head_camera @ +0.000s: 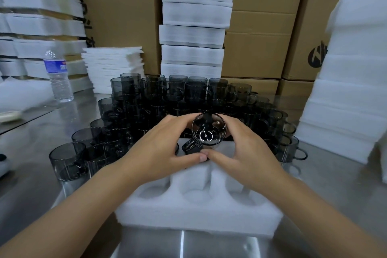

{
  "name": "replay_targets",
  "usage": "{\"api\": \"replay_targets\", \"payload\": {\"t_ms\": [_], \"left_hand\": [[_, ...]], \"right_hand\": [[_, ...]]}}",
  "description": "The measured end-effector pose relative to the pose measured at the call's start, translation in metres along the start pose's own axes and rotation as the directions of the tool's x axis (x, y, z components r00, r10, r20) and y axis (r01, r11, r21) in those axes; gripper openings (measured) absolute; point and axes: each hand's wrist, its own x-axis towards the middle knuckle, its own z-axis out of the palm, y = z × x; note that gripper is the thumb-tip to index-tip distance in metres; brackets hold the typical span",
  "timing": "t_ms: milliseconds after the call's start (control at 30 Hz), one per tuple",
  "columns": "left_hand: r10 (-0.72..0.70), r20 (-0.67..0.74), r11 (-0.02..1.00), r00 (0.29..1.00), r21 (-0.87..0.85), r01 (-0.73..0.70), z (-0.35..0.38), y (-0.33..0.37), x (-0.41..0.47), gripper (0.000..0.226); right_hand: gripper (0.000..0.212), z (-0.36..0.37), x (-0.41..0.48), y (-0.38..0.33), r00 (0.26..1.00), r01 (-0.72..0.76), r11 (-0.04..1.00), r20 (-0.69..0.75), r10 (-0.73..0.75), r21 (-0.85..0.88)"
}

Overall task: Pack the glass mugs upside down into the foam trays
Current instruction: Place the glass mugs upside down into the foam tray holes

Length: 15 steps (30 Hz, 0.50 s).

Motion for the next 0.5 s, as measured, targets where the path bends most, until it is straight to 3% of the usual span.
{"api": "replay_targets", "payload": {"t_ms": [500], "left_hand": [[0.009, 0.008, 1.000, 1.000, -0.014, -0.009, 0.0011, -0.0016, -0.0001, 0.063]], "right_hand": [[0.070, -0.0012, -0.0002, -0.0010, 0.999, -0.032, 0.999, 0.042, 0.031, 0.021]]}}
